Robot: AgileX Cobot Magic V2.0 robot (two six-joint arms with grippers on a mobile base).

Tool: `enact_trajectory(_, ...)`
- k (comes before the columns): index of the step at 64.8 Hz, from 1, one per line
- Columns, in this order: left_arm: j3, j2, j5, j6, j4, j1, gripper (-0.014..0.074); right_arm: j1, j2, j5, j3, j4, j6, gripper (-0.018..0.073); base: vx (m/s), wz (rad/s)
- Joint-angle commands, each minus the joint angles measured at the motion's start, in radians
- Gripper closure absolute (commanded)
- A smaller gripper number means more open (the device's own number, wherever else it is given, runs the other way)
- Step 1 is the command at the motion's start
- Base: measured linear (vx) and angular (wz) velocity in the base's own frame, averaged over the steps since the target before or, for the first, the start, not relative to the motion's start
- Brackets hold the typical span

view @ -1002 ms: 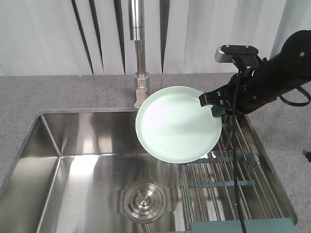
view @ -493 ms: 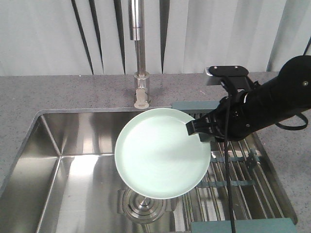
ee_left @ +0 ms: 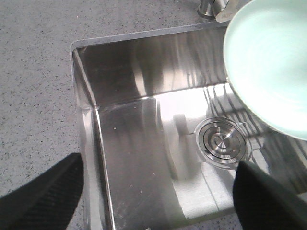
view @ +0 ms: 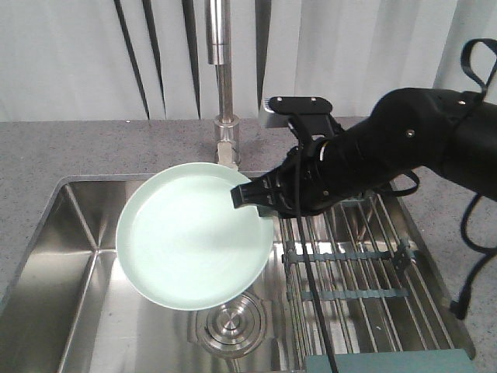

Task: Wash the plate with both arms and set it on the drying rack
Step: 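Lower the plate onto the drying rack and open the right gripper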

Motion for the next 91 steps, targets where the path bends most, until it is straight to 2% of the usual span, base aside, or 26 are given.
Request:
enact_trajectory(1,-0.021,0.006,-0.057,-0.008,-0.011,0.001,0.0007,0.006,0.011,-0.029,-0.097,0.002,0.002,0.0561,0.00,0.00)
enact_trajectory(22,-0.021,0.006,-0.057,-0.008,-0.011,0.001,0.0007,-0.015,0.168,0.057,-0.347,-0.037,-0.004,0.0561,0.00,0.00)
enact_trajectory(44,-0.021,0.006,-0.057,-0.008,-0.011,0.001,0.0007,-0.118,0.262,0.127,-0.528,-0.035,-0.040,0.0561,0.00,0.00)
enact_trajectory(55,-0.021,0.006,-0.057,-0.008,-0.011,0.001,0.0007,-0.184,0.263,0.143,-0.528,-0.024,-0.052,0.0561,0.00,0.00)
enact_trajectory(74,-0.021,0.006,-0.057,-0.008,-0.011,0.001,0.0007,-0.227,0.229,0.165,-0.517,-0.021,-0.082,0.0561,0.00,0.00)
enact_trajectory(91,-0.021,0.006,-0.057,-0.008,-0.011,0.001,0.0007,-0.312,0.084,0.077,-0.246,-0.017,-0.121,0.0561,0.00,0.00)
